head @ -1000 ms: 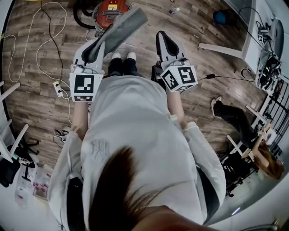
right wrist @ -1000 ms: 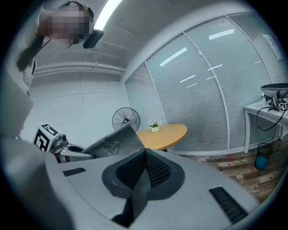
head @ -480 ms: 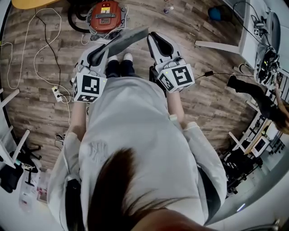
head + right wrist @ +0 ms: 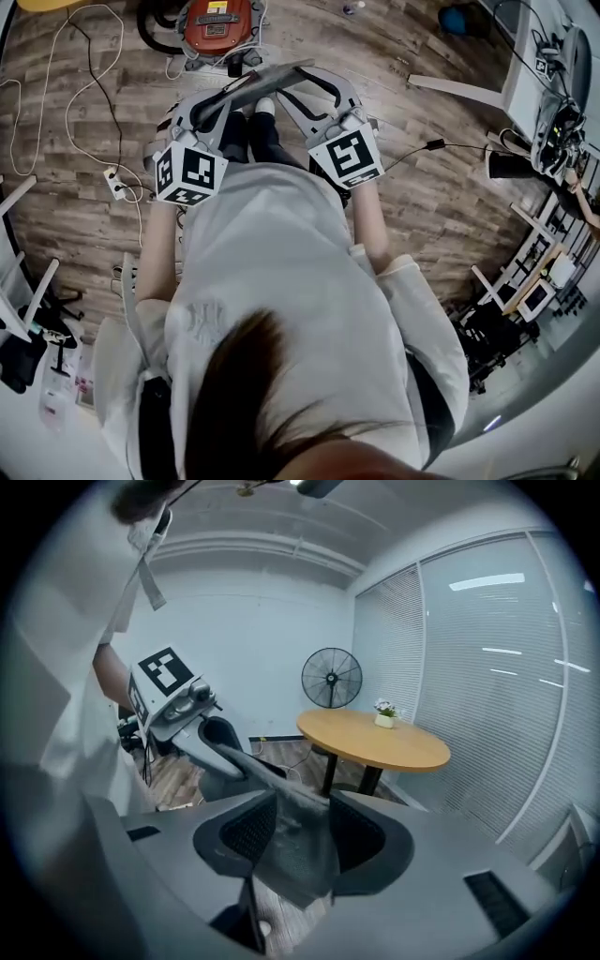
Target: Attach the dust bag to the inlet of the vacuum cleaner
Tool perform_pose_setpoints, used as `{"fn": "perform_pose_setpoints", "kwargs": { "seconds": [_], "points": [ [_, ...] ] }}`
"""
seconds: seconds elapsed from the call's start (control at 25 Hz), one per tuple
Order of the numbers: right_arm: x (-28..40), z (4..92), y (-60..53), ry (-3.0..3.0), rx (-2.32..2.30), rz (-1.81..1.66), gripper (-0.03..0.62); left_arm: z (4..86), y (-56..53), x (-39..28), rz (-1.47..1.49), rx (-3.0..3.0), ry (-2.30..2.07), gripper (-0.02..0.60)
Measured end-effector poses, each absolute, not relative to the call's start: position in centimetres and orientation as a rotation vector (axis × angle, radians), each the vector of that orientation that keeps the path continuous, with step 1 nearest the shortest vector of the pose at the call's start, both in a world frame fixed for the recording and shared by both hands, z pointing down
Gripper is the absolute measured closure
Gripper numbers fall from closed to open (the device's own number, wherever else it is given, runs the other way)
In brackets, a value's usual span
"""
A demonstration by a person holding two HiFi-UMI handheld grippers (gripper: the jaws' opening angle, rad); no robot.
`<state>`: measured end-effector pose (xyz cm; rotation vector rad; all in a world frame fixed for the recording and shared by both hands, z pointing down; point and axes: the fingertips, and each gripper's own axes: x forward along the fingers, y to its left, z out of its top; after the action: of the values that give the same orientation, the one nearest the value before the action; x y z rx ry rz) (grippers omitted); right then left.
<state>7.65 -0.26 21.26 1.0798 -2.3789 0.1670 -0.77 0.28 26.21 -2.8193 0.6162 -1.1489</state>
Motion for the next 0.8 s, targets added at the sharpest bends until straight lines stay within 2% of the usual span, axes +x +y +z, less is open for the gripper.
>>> {"fn": "perform_pose_setpoints", "kwargs": {
  "seconds": [0.28,0.6,0.8],
  "points": [
    [5.4,25.1,-0.4,-2.276,0.843,0.026,0.376,29.8,0.6,-0.2,-1.236,-2.756,0.461,0.543],
    [3.5,30.5,0.3,-2.194,0.611,0.008,0.378,33.1,1.2,-0.3,-1.277,-2.752,0.382,0.543],
    [3.3,33.0,0.5,-2.14,0.54,-0.026,0.408,34.6,0.6,-0.2,-1.282,-2.713,0.327,0.543]
  ]
}}
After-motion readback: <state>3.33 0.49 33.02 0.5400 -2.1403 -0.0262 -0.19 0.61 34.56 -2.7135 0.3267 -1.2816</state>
